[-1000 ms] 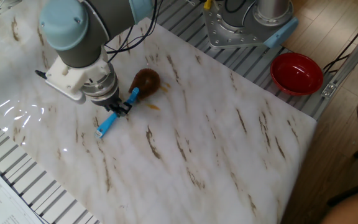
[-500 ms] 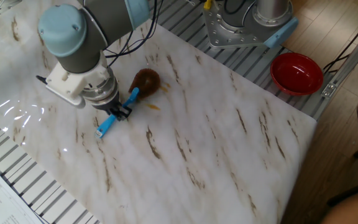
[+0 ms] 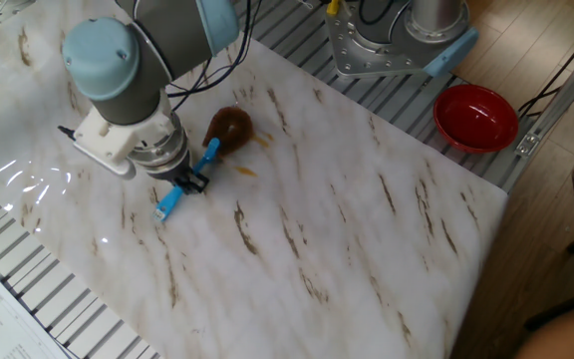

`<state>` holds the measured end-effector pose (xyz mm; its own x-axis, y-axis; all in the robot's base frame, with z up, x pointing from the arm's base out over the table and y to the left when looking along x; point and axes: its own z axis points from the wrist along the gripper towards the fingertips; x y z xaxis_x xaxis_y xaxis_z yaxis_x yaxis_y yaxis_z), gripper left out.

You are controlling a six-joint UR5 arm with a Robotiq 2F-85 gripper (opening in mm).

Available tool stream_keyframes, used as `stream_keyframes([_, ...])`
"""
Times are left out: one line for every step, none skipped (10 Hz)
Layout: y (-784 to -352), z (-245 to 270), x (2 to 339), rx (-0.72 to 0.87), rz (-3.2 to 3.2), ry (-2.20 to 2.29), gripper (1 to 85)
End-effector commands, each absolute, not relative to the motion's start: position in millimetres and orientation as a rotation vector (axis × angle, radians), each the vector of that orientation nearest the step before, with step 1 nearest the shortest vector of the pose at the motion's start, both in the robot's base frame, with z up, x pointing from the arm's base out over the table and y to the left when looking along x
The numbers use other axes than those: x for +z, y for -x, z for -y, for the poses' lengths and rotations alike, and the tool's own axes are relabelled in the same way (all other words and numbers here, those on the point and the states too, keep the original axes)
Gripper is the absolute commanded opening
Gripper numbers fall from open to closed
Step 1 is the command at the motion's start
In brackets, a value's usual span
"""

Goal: Scrub the table with a brush

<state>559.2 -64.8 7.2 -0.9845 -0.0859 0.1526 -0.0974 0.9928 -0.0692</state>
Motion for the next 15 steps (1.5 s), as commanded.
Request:
stream_keyframes([-559.0,57.7,19.2,0.097,2.986,-0.076,1.7])
stream_keyframes([-558.4,50.8,28.6,0.077,2.987,-0.071,1.3])
stream_keyframes([-562.0,31.6,43.5,0.003,3.011,-0.068,1.3])
stream_keyframes([-569.9,20.0,58.0,-0.018,3.049,-0.106,1.3])
stream_keyframes([-583.9,6.6,71.0,-0.046,3.114,-0.135,1.3])
stream_keyframes([-600.0,-7.9,81.3,-0.093,3.19,-0.159,1.3])
stream_keyframes([-611.5,-15.8,89.9,-0.106,3.255,-0.216,1.3])
stream_keyframes([-615.2,-17.9,93.9,-0.093,3.288,-0.242,1.3])
stream_keyframes([-618.1,-19.0,95.6,-0.079,3.314,-0.257,1.3])
stream_keyframes([-622.9,-19.6,96.1,-0.064,3.35,-0.27,1.3])
stream_keyframes([-622.3,-21.9,94.6,-0.059,3.367,-0.268,1.0])
stream_keyframes([-620.9,-25.0,88.3,-0.063,3.388,-0.261,1.0])
stream_keyframes([-619.7,-29.6,80.2,-0.079,3.406,-0.246,1.0])
stream_keyframes([-617.4,-33.1,75.0,-0.063,3.414,-0.223,1.0])
stream_keyframes([-615.6,-39.8,73.7,-0.066,3.422,-0.199,1.0])
